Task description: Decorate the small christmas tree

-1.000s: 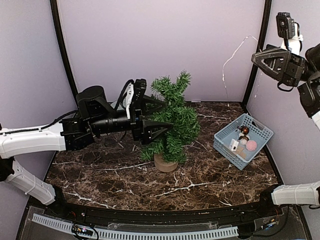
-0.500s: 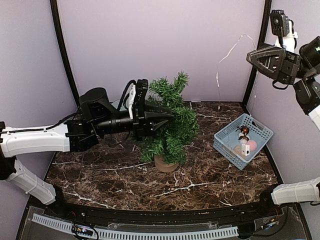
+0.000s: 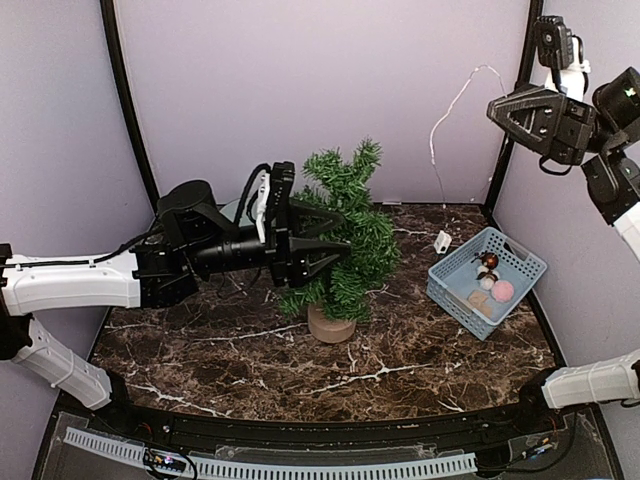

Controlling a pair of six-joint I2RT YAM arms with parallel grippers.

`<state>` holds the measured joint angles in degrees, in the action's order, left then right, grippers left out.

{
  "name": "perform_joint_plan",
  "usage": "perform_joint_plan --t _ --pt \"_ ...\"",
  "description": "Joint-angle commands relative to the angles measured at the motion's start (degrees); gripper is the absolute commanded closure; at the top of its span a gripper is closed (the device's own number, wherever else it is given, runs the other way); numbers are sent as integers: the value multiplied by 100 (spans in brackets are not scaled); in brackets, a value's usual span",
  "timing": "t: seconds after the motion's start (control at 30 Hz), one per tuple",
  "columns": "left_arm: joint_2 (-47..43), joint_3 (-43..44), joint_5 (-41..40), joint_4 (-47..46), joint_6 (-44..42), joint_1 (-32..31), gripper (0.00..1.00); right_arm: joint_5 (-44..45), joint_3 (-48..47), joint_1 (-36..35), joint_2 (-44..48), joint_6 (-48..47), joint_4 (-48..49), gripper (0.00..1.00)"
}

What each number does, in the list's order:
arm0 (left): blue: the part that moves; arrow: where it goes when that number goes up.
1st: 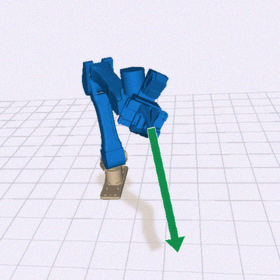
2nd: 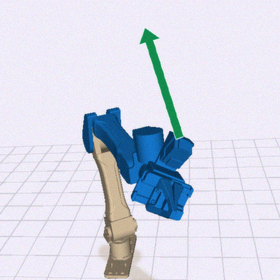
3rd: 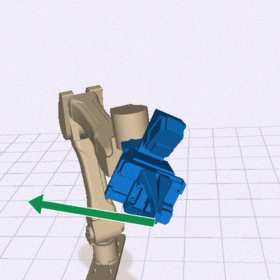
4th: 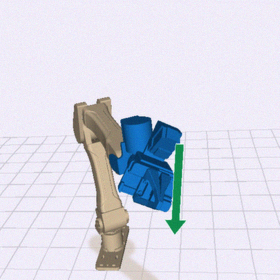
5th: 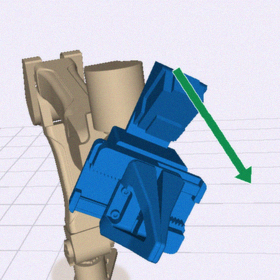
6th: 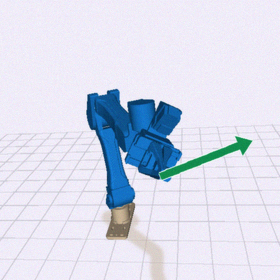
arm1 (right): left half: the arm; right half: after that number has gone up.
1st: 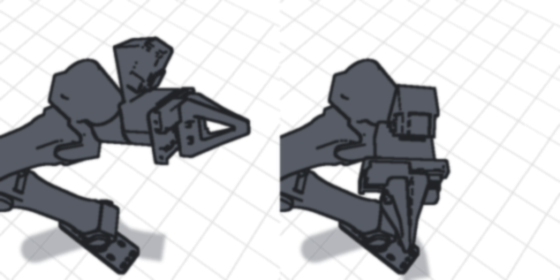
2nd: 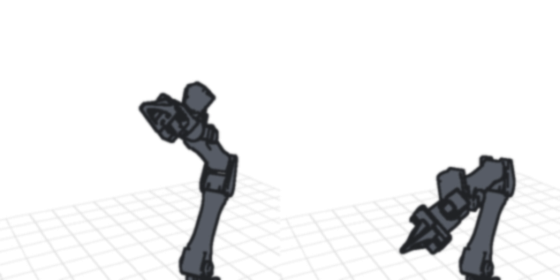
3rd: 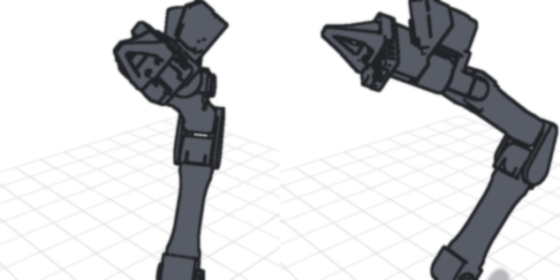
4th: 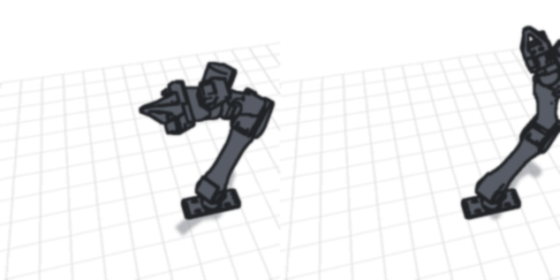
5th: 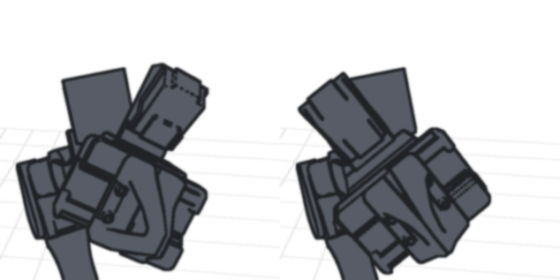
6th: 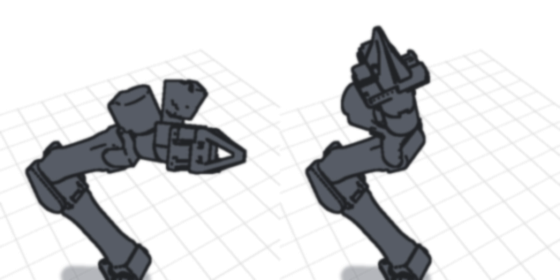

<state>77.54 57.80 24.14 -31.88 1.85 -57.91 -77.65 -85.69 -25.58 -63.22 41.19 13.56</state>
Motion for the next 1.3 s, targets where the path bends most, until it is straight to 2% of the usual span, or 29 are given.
perform_joint_plan --t 0.0,0.17,0.33,0.47,0.6,0.73,0.9,0.97,1.13,1.23,1.27 --pt "-73 0 31 -75 159 -19 32 48 -207 -108 -44 -48 79 100" --pt "83 -41 243 -491 203 -20 44 48 -207 -139 -92 -66 85 100" --pt "204 71 132 -665 280 -19 33 49 -185 -180 -126 -100 91 100" --pt "295 163 -63 -590 350 -19 31 48 -192 -218 -147 -116 94 100" --pt "335 186 -79 -513 406 -20 24 52 -211 -253 -156 -122 94 100" --pt "387 199 46 -556 418 -19 24 56 -222 -292 -168 -132 110 100" --pt "428 154 484 -939 454 -25 42 65 -195 -372 -229 -160 137 100" --pt "455 155 597 -1031 505 -27 45 74 -185 -421 -272 -166 153 100" --pt "490 143 640 -1078 527 -35 47 92 -200 -570 -377 -172 220 100" --pt "480 131 609 -1082 531 -36 61 109 -211 -644 -416 -182 235 100" --pt "472 133 596 -1079 524 -36 69 114 -211 -663 -426 -185 230 100"
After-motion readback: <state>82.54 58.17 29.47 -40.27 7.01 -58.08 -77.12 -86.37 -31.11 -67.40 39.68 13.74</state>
